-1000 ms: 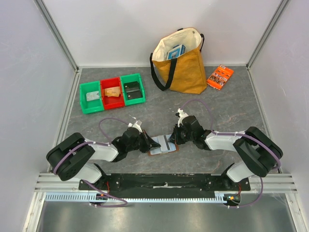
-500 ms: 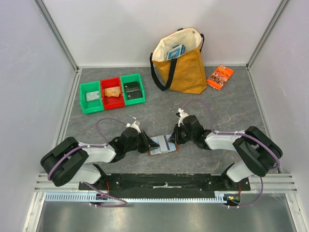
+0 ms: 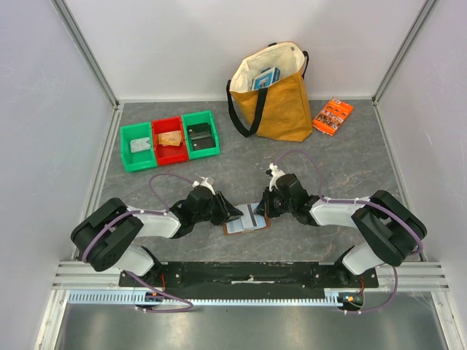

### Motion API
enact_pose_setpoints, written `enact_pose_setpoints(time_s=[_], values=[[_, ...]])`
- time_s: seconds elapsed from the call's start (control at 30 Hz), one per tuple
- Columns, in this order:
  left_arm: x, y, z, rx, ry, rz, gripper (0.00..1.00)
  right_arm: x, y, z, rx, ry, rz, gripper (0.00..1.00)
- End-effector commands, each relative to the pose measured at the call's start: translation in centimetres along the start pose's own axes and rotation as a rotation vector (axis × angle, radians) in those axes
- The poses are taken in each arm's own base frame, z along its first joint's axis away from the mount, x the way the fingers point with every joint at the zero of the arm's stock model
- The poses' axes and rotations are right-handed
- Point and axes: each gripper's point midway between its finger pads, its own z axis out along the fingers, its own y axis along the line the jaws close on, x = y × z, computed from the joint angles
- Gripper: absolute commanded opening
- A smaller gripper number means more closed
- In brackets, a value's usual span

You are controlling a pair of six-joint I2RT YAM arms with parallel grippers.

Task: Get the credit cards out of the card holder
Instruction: Remove the credit card from the card holder.

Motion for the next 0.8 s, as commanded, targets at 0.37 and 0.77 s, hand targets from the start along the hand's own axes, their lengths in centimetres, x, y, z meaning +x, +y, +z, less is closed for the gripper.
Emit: enact_pose_setpoints(time_s=[0.37,0.77], values=[[-0.1,-0.9,1.2,0.051,0.046,0.049,0.29,3.7,-2.9,-0.2,0.098,0.118,0.014,0.07],[0.1,-0.7,0.8,0.082,0.037,0.023,0.07,3.7,-2.9,-0.2,0.1,0.117,0.018,0.08]])
